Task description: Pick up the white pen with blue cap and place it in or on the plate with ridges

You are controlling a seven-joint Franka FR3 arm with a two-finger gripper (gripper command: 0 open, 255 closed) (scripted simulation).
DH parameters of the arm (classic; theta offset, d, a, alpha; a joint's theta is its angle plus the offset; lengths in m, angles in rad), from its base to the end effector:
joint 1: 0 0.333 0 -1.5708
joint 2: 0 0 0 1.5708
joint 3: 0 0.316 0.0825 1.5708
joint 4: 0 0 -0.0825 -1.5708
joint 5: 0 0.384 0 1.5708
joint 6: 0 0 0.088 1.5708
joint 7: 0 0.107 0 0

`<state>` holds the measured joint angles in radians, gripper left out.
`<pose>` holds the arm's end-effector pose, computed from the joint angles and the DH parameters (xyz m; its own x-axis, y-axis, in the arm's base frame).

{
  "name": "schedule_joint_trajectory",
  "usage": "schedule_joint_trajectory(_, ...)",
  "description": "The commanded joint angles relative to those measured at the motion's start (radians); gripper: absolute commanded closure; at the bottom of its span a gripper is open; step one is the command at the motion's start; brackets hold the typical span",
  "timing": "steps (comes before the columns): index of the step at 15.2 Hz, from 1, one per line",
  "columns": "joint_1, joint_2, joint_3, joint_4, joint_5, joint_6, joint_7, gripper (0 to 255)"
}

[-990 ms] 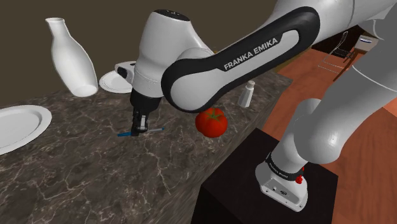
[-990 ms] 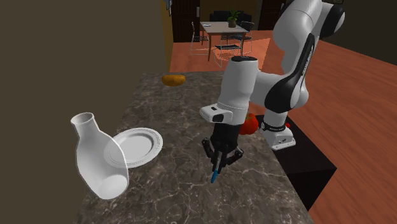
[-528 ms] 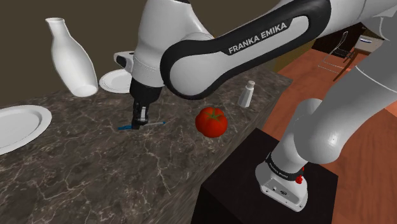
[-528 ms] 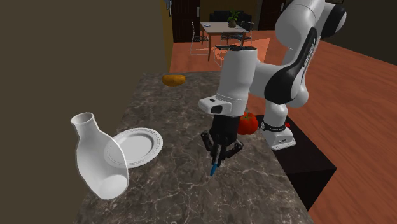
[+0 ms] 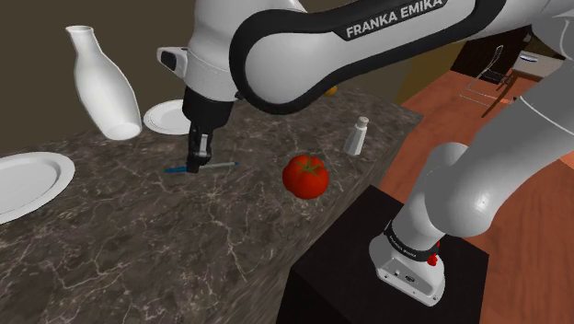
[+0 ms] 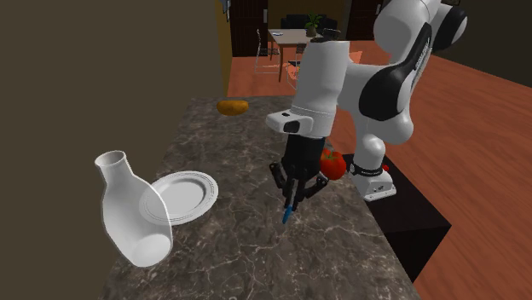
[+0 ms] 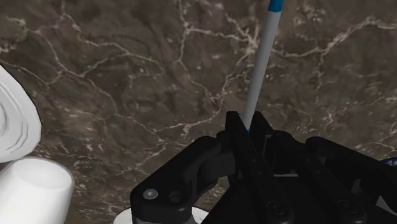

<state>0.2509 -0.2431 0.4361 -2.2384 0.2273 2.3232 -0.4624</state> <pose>0.3849 0.3345 0.4916 0.4878 0.8145 0.3141 0.8501 -0.5250 0.0413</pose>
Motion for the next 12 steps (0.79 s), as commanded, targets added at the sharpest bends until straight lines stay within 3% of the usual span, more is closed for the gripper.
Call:
schedule_joint_trajectory(1, 0.0, -0.011, -0.003, 0.015, 0.001, -0.027, 0.001, 255)
schedule_joint_trajectory(3, 0.0, -0.016, -0.005, 0.028, 0.001, -0.044, 0.002, 255)
schedule_joint_trajectory(12, -0.081, 0.2, -0.088, 0.252, -0.06, -0.083, -0.126, 255)
